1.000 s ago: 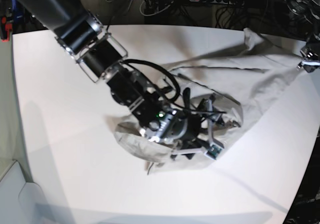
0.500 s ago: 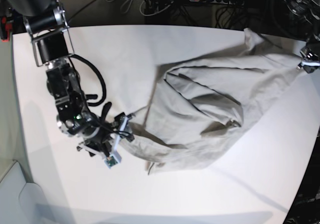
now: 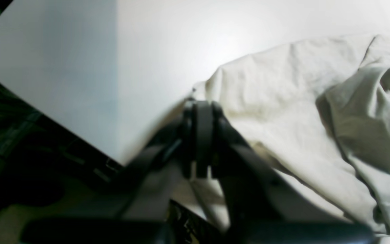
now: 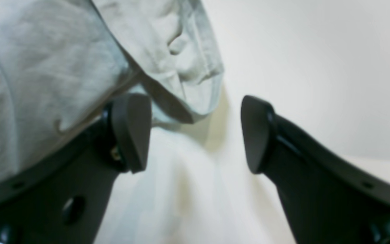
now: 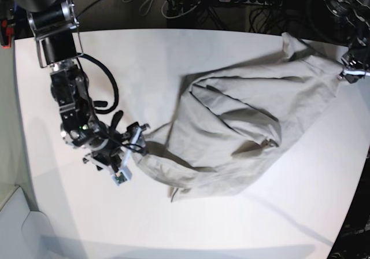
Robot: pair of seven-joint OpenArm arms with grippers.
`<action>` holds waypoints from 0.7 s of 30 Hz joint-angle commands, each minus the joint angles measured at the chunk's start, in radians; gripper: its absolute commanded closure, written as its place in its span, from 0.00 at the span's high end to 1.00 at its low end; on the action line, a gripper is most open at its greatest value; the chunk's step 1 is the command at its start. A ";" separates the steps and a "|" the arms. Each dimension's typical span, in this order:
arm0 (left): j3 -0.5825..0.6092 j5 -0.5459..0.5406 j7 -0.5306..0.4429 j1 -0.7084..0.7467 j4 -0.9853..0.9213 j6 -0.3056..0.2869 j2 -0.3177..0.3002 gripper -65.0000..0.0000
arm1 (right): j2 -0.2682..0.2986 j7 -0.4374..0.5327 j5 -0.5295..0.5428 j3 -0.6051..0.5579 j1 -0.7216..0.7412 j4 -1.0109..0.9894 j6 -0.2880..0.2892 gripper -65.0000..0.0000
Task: Layout the t-shirt on the table in an organized manner, then fold the t-shirt properly
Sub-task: 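Release the fabric and grasp the t-shirt edge with the right gripper, then pull the held edge with the right gripper away from the left gripper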
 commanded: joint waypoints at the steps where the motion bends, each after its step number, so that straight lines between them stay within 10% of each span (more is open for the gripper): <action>1: -0.001 -0.014 -0.016 -0.002 0.020 -0.001 -0.016 0.00 | 0.003 0.021 0.002 0.007 0.026 0.000 0.003 0.65; 21: -0.003 -0.014 -0.016 0.002 0.021 -0.001 -0.014 0.00 | -0.023 0.086 0.002 0.007 0.030 -0.060 0.003 0.64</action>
